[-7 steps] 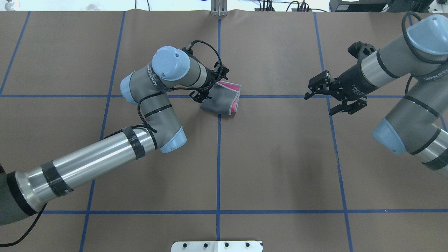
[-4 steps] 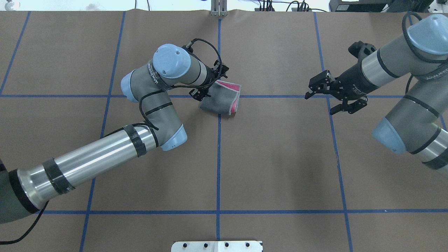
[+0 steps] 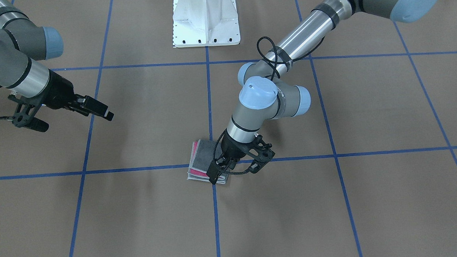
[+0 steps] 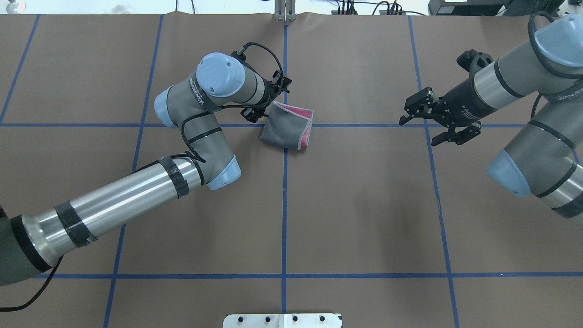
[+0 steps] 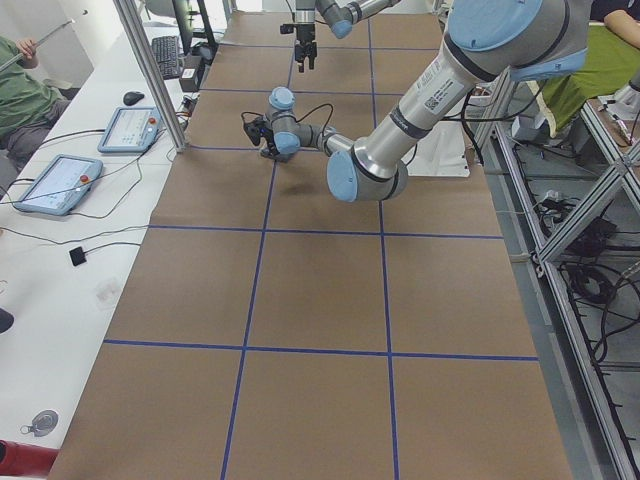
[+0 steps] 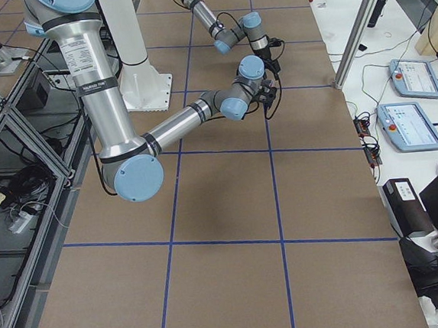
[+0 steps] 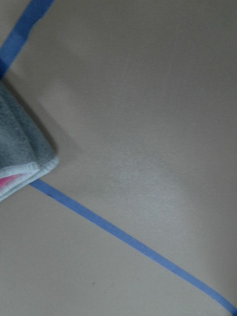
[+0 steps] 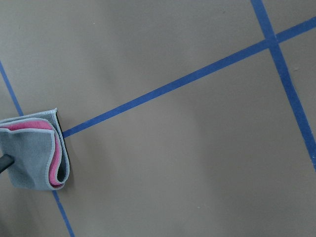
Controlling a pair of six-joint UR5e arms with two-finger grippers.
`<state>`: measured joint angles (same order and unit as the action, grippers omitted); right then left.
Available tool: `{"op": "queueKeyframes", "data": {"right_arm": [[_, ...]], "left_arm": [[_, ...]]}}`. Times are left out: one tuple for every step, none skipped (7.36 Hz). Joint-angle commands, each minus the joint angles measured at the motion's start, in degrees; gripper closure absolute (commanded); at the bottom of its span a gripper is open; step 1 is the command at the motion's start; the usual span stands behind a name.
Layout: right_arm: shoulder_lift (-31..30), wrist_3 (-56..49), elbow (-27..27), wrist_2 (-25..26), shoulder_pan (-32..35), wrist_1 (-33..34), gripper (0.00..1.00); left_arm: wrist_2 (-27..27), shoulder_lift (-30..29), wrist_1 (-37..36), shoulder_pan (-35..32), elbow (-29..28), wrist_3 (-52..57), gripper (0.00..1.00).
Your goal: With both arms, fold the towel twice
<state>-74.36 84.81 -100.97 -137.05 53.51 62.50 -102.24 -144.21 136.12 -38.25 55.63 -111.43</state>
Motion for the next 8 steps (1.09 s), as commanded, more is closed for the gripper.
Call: {"op": "queueKeyframes", "data": {"right_arm": [[0.3, 0.0, 0.1, 0.2, 1.2, 0.4, 0.00], [0.4, -0.4, 0.0, 0.9, 1.2, 0.1, 0.00], [0.4, -3.6, 0.2, 2.0, 2.2, 0.5, 0.00], [0.2, -7.0, 2.1, 2.0, 4.7, 0.8, 0.00], [-0.1, -12.2, 4.3, 2.2, 6.7, 0.8, 0.00], [0.0, -16.7, 4.7, 5.4, 7.1, -0.1, 0.00], [0.4, -17.9, 5.6, 10.0, 6.3, -0.1, 0.00], [-0.1, -22.4, 6.7, 11.6, 6.6, -0.1, 0.00]], "left_arm": [[-0.2, 0.1, -0.2, -3.6, -0.2, 4.9, 0.06], [-2.0, 0.4, -0.4, -6.5, -0.2, 8.7, 0.02], [-6.1, 1.6, -1.4, -9.9, 0.3, 13.0, 0.01], [-11.3, 5.4, -2.4, -13.6, 2.6, 18.4, 0.01], [-14.1, 10.5, -2.4, -17.0, 7.2, 25.9, 0.01], [-17.9, 15.3, -2.5, -20.9, 9.6, 34.3, 0.01], [-20.0, 18.4, -4.2, -25.0, 10.5, 39.9, 0.01], [-20.4, 22.0, -7.6, -28.4, 12.6, 50.8, 0.01]]}}
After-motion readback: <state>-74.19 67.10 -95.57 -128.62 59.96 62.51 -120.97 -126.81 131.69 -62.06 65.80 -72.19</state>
